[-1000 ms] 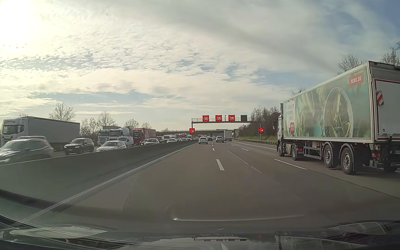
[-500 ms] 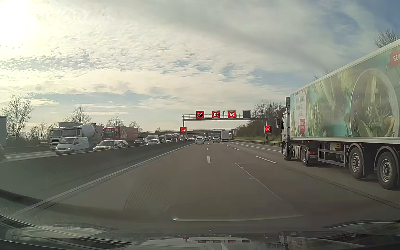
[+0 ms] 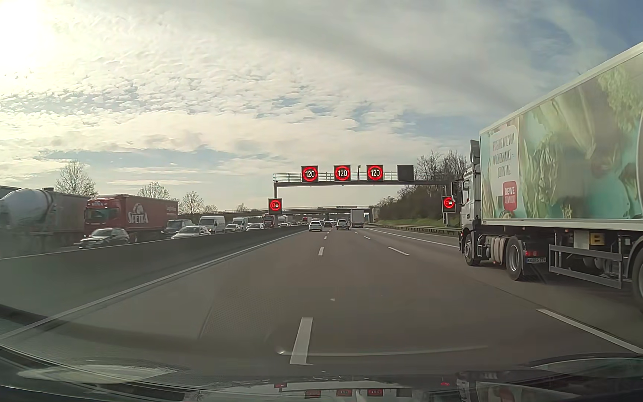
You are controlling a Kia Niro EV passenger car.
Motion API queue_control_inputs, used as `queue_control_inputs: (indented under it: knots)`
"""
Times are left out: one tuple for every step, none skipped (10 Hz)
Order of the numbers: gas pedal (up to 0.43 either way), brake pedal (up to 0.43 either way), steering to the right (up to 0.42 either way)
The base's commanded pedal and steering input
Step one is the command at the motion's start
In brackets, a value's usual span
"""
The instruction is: Follow the waypoints while adhering to traffic rules and regulations
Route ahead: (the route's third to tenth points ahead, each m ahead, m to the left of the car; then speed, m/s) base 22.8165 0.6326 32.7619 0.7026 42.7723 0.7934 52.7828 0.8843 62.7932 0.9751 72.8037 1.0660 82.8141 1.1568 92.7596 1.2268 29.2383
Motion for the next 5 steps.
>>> queue_control_inputs:
  knots:
    - [0.11,0.0,0.0]
    - [0.11,0.0,-0.001]
    - [0.11,0.0,-0.002]
    - [0.11,0.0,-0.003]
    - [0.098,0.0,-0.004]
